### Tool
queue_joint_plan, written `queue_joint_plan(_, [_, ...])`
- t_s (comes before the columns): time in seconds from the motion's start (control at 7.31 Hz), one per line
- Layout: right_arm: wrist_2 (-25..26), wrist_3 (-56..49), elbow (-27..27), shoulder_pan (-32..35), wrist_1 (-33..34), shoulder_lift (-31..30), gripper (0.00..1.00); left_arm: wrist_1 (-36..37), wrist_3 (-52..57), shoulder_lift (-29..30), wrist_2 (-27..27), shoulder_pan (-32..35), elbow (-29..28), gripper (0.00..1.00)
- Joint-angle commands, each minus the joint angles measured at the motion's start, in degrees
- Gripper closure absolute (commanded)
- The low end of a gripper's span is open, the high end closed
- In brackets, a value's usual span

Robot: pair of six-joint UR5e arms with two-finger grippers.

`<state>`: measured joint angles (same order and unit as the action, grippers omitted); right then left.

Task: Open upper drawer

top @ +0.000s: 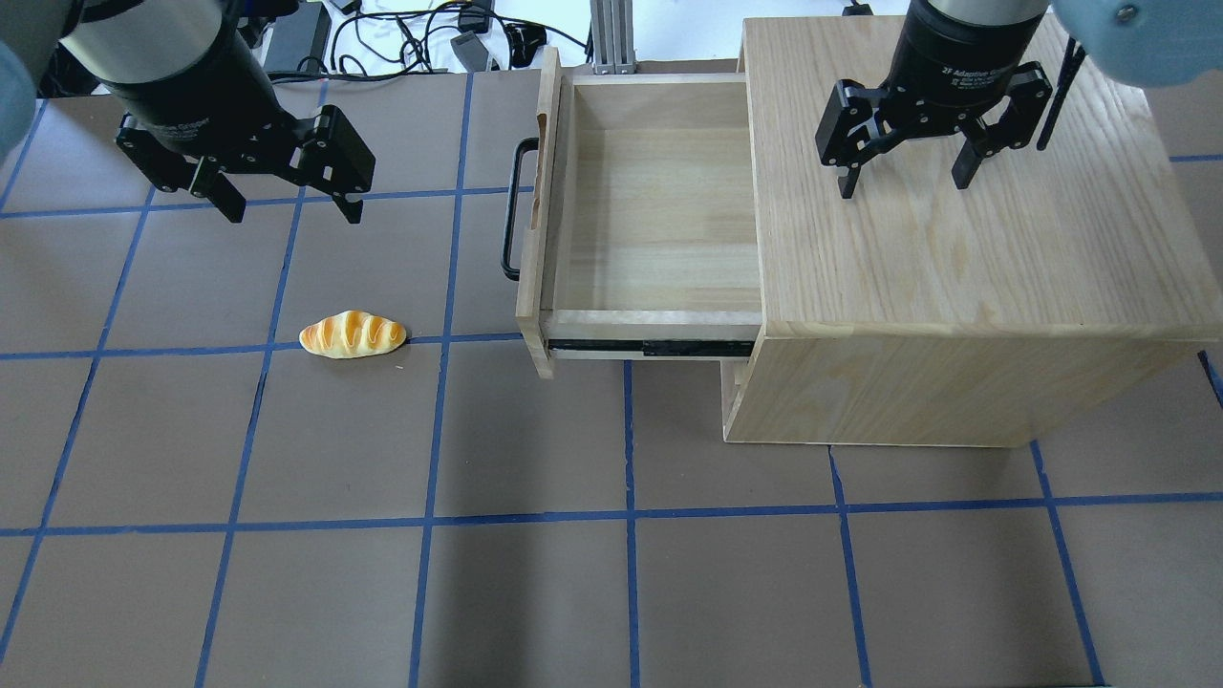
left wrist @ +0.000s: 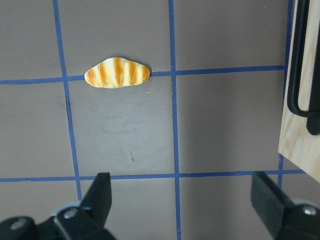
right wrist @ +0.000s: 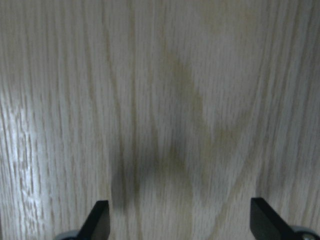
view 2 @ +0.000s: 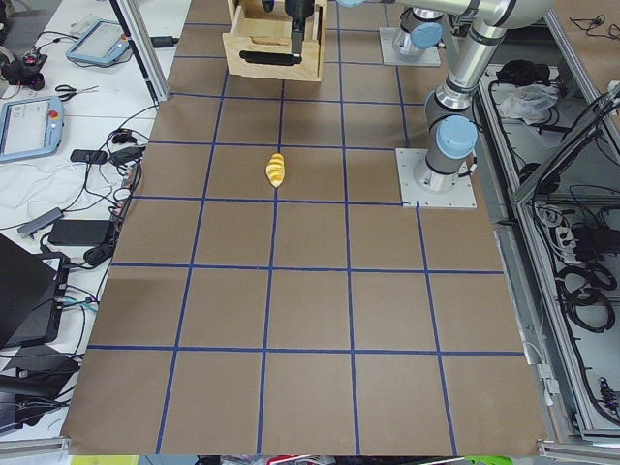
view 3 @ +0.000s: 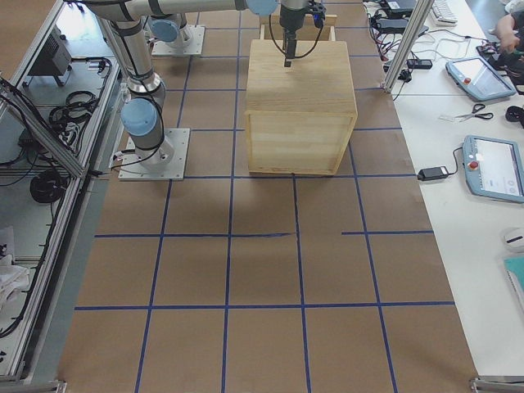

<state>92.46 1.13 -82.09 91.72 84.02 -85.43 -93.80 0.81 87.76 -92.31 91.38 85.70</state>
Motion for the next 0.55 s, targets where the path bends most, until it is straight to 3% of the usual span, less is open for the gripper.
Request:
queue_joint_plan(0.0, [0.0, -0.1, 0.0, 0.0, 0.0, 0.0, 0.00, 0.3, 0.2, -0.1, 0.1, -0.1, 0.3, 0.00])
queue_joint_plan(0.41, [0.0, -0.1, 0.0, 0.0, 0.0, 0.0, 0.00, 2.1, 0.9, 0.2, 0.4, -0.3, 0.4, 0.00])
